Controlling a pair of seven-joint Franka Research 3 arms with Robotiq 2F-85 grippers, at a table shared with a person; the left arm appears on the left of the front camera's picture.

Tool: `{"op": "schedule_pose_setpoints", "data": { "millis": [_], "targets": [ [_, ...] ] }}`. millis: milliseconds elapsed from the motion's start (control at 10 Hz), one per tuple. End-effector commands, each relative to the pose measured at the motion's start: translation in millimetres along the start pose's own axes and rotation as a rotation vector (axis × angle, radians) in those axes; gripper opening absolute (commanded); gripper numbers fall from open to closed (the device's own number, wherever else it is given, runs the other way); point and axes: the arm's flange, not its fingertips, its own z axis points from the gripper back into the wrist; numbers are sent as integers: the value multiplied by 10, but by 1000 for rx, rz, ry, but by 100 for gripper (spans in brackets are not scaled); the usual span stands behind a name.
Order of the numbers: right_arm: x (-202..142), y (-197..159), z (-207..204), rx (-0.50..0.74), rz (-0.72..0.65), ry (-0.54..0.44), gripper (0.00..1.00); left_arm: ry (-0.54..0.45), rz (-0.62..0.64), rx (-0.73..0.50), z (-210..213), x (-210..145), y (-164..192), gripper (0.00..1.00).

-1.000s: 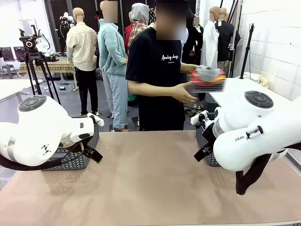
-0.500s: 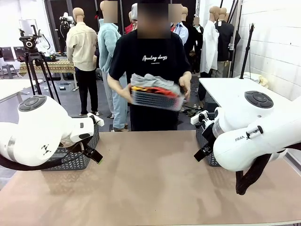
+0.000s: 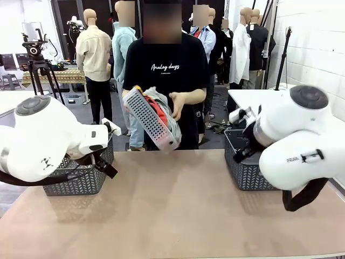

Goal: Sort the tops and bottoms.
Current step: Lift clothes from the center of the table with your left hand.

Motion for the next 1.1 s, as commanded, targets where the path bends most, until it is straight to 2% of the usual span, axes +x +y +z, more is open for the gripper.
{"op": "schedule_pose_setpoints", "data": {
  "millis": [0, 100, 200, 300, 400, 500, 600, 800, 1000],
  "targets": [
    [-654, 254, 573, -9, -43, -66, 100, -52, -14, 11, 407, -145, 34, 100],
    [-672, 248, 681, 33, -38, -100, 100, -67, -15, -11, 523, -158, 102, 100],
    [-704, 229, 811, 48, -40, -145, 100, -95, 5, 37, 645, -173, 182, 100],
    [167, 36, 489, -26, -24, -81, 100, -96, 90, 190, 726, -227, 243, 100],
    [167, 36, 489, -26, -24, -81, 100, -79, 6, 29, 534, 103, 114, 100],
    [167, 36, 489, -26, -24, -81, 100, -79, 6, 29, 534, 103, 114, 100],
    [208, 68, 643, -7, -27, -110, 100, -105, 39, 85, 729, 84, 297, 100],
    [76, -307, 961, 141, -128, -148, 100, -134, 5, 87, 973, 79, 493, 100],
    [-260, -653, 1219, 262, -237, -182, 100, -122, -35, 64, 1347, 11, 700, 100]
  ]
}}
